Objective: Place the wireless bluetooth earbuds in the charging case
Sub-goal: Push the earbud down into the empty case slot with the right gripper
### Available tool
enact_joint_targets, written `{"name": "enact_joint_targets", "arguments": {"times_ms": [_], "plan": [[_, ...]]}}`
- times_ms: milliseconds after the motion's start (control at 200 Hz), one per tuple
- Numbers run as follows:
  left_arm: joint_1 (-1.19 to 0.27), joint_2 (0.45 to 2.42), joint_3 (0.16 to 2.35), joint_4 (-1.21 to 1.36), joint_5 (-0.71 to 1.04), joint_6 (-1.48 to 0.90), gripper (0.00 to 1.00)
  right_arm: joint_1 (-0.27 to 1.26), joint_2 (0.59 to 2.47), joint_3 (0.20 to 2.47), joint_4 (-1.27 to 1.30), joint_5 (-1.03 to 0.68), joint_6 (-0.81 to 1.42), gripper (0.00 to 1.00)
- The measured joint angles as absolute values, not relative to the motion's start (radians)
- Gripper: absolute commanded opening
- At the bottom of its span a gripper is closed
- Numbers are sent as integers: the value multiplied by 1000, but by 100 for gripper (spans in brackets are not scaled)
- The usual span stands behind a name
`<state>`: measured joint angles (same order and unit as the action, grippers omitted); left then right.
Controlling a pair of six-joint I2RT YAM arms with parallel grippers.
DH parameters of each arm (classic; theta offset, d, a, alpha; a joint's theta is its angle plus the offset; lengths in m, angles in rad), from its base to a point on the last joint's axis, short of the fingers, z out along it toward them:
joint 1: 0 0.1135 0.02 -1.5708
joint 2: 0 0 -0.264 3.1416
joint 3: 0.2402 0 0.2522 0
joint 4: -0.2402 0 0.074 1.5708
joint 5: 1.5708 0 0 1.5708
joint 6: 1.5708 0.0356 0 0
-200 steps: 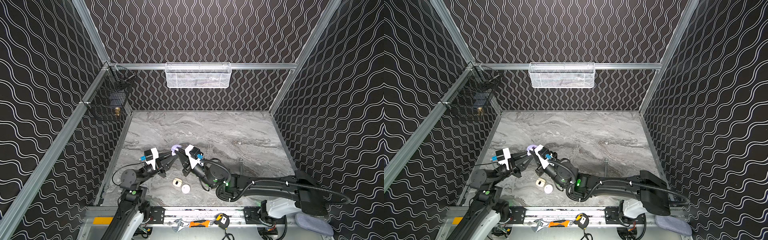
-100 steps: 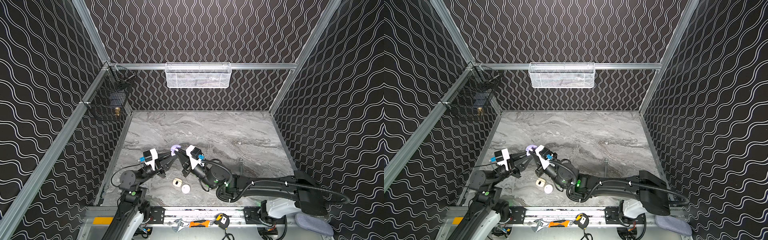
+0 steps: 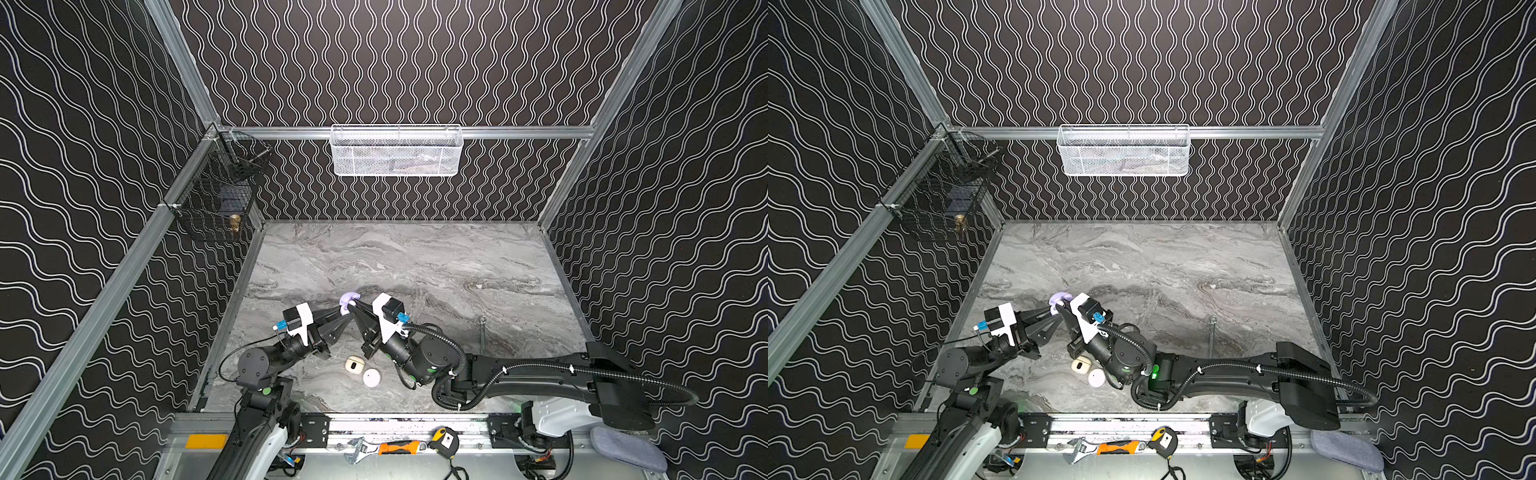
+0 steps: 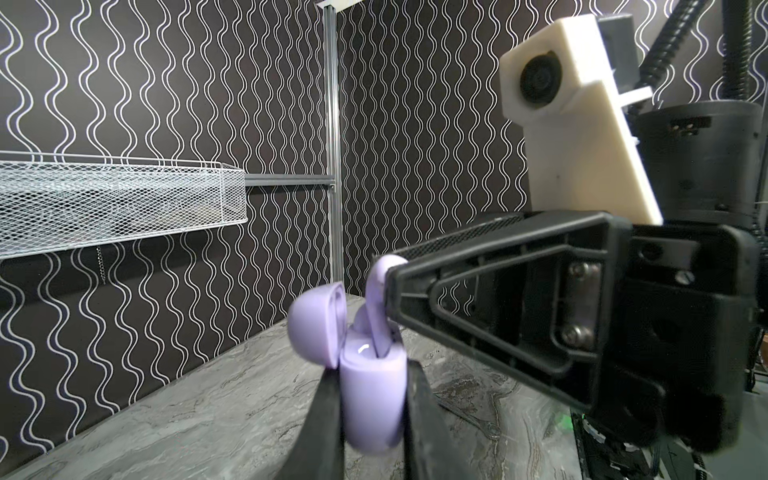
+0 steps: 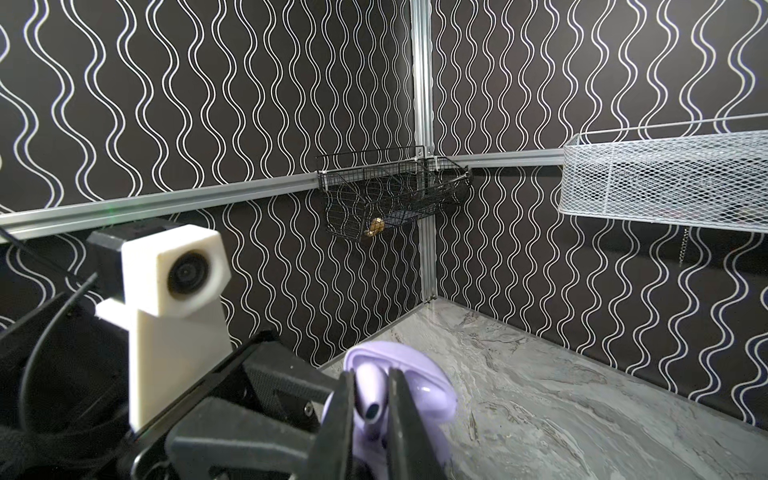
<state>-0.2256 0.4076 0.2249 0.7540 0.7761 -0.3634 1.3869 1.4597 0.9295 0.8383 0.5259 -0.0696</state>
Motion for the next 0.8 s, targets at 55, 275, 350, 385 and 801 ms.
{"name": "enact_joint_targets", "arguments": {"times_ms": [55, 275, 350, 385, 801], "plan": [[-226, 404, 220, 762, 779, -362, 0, 1388, 1457, 929, 835, 530, -58, 13], [-225, 392, 200, 799, 787, -361, 0, 1393, 1442, 924, 820, 526, -10, 13], [-225, 384, 194, 812, 789, -361, 0, 1395, 1439, 924, 817, 521, 11, 13], [-225, 381, 193, 816, 789, -361, 0, 1397, 1437, 924, 816, 520, 11, 12], [-225, 327, 176, 814, 793, -360, 0, 1451, 1465, 919, 885, 593, -41, 14]]}}
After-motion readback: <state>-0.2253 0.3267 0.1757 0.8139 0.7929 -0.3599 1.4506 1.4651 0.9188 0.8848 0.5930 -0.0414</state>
